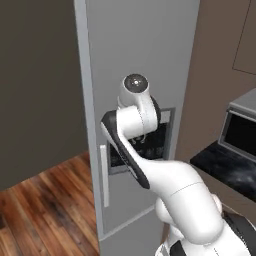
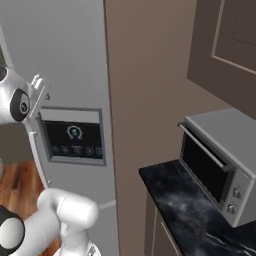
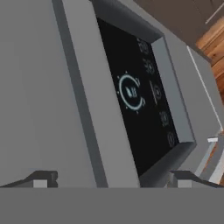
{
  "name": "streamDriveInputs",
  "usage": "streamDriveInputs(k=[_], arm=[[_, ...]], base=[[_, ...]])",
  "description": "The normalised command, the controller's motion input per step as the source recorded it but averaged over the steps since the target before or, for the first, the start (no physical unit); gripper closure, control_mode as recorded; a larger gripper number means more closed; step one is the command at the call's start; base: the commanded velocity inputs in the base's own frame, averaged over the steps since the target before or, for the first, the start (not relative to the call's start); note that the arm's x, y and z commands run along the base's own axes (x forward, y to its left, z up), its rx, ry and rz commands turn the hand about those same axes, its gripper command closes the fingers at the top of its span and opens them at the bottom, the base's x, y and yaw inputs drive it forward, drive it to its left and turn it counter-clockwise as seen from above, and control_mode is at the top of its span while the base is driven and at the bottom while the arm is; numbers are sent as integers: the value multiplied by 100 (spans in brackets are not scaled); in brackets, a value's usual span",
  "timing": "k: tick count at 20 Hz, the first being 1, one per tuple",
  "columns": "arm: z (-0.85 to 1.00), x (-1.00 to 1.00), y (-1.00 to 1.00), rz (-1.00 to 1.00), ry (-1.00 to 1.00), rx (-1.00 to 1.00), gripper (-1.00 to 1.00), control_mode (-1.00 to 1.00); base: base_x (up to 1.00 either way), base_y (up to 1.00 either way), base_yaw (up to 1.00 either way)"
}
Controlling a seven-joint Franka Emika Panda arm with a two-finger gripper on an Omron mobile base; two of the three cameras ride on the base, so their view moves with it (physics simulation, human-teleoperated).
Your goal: Take the orange and lemon from the highest rack and move them to the second highest rack where the sweet potato and chicken drumstick are located, to maximize freezer space. Close the freezer door after rearranging.
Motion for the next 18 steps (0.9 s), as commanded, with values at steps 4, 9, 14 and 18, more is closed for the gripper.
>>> streamDriveInputs(k=[4,9,14,18], arm=[[0,73,14,-25,21,0,-100,-100],[0,69,5,-20,36,0,-100,-100],[0,50,0,-6,31,0,-100,-100],[0,41,0,0,23,0,-100,-100]], base=[[0,0,0],[0,0,0],[0,0,0],[0,0,0]])
